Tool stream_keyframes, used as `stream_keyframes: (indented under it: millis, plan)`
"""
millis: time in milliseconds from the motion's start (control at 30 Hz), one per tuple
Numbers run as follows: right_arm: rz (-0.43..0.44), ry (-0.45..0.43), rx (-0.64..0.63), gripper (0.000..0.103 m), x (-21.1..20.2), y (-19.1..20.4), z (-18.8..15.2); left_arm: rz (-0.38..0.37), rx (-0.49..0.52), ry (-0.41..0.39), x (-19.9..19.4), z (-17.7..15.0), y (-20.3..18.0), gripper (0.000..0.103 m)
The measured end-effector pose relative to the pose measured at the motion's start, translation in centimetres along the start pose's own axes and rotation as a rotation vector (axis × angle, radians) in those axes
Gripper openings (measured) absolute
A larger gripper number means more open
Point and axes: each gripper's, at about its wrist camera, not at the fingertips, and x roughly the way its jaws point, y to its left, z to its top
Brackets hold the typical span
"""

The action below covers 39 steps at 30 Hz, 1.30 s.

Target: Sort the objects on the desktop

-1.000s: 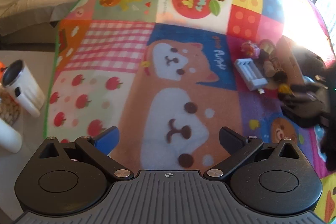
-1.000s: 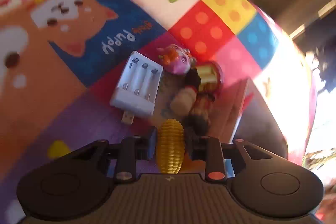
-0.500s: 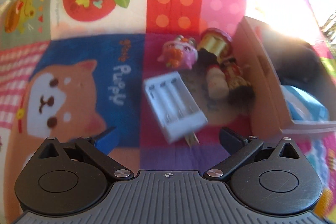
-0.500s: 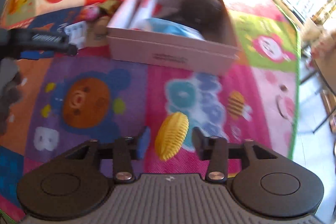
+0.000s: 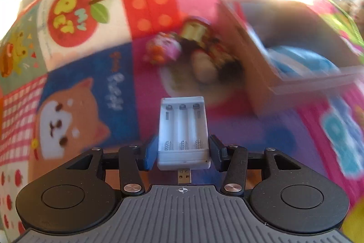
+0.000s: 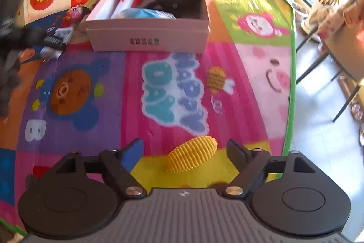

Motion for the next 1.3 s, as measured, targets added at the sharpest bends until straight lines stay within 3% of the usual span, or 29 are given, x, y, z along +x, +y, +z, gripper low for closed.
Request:
stream_keyframes:
  millis: [67,167,200,267,333,500,633,800,933,1133,1200,1300]
  plan:
    - [0.010,0.022,0.007,0.084,0.1,-0.3,-0.8,-0.072,0.032,0.018,-1.5,-2.1,-1.2,0.053]
    - [0.003,0.052,0.022,0.084,0.2,-0.4,-2.0,-0.107,0.061,0.059,-2.6,-4.9,-2.1,0.055]
    - [-0.001,0.058,0.030,0.083,0.3,-0.5,-2.2,-0.114,0.060,0.059,-2.8,-5.7,-2.3,0.060]
    - [-0.023,0.065,0.059,0.072,0.8,-0.6,-2.9,-0.102,0.066,0.052,-3.3,-6.9,-2.8,0.069]
    - [-0.027,0.099,0.082,0.045,1.5,-0.8,-3.1,-0.093,0.054,0.056,-3.7,-7.5,-2.9,0.073]
    - [-0.038,0.100,0.122,0.039,1.5,-1.2,-3.5,-0.079,-0.027,0.086,-4.4,-8.0,-2.1,0.085]
    - [0.002,0.039,0.049,0.039,1.3,0.2,-1.8,-0.127,-0.060,0.104,-4.1,-7.8,-1.7,0.090]
    - [0.048,-0.057,-0.170,0.040,2.3,3.4,1.7,-0.037,0.014,0.111,-2.6,-7.0,-2.2,0.092]
    - [0.000,-0.087,-0.346,0.059,2.9,5.0,2.3,0.017,-0.002,0.110,-2.3,-6.8,-0.4,0.096]
    - [-0.086,-0.050,-0.240,0.062,3.2,2.6,0.6,0.128,-0.082,0.106,-2.3,-6.5,3.2,0.097]
    - [-0.114,-0.061,-0.201,0.062,3.4,1.9,0.5,0.117,-0.103,0.093,-2.5,-6.4,3.7,0.097]
    - [-0.081,-0.085,-0.126,0.064,3.4,0.9,1.3,0.059,-0.114,0.081,-3.0,-6.4,3.7,0.097]
